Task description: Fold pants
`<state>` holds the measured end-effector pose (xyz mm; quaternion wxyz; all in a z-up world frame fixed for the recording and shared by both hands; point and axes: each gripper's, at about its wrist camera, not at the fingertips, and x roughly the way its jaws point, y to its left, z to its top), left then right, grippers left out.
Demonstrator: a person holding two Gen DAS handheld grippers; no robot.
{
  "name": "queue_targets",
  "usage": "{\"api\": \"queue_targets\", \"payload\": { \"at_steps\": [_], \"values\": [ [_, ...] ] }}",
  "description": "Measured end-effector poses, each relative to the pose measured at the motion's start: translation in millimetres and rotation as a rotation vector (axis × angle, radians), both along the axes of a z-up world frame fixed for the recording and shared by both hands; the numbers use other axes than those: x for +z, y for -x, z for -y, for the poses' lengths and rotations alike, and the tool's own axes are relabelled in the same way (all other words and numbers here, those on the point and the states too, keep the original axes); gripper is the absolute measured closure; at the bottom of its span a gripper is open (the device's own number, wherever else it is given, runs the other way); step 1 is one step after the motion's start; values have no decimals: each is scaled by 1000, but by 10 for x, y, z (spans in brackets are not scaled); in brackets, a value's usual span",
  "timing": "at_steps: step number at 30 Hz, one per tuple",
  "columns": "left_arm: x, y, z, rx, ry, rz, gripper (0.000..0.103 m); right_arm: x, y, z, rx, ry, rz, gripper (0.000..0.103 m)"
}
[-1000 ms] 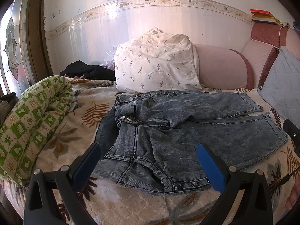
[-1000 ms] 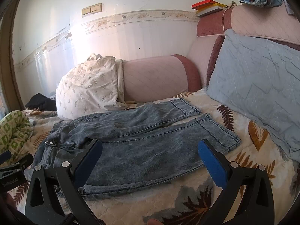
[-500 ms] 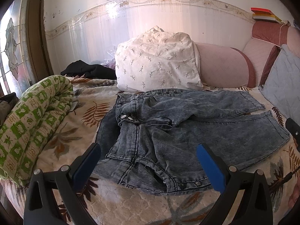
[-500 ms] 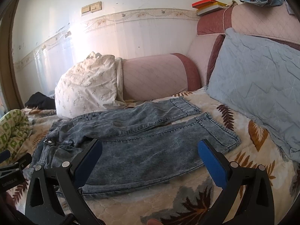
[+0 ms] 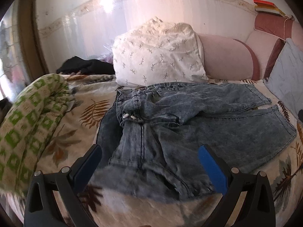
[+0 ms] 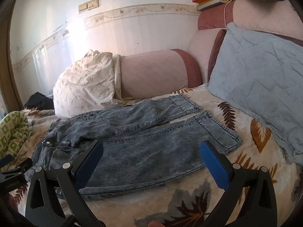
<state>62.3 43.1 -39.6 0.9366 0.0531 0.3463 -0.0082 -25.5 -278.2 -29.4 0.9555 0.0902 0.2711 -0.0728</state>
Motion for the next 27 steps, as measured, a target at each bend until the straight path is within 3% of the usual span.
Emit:
{"api": "queue_targets", "payload": {
  "at_steps": [4, 7, 13, 16, 19, 22, 27],
  "values": [
    [201, -652, -310, 2, -24, -28, 0, 129, -527, 285, 76, 34, -59, 0],
    [245, -1210, -556, 42, -35, -60, 0, 133, -1173, 585, 104, 36, -147, 0],
    [-57, -2223, -939, 113, 34, -201, 0, -198, -2308, 1189, 55, -120, -287, 0],
    [-267, -2574, -1066, 152, 72, -275, 1, -402, -2772, 1350, 2, -132, -361, 4],
    [-465, -2792, -1145, 176, 118, -340, 5, -561, -3060, 1438, -14, -147, -414, 11],
    [-604, -2923, -1187, 183, 172, -373, 18, -635, -3194, 1409, -9, -116, -427, 15],
    [-666, -3132, -1176, 180, 246, -407, 20, -611, -3281, 1282, -1, -68, -416, 18]
  ]
}}
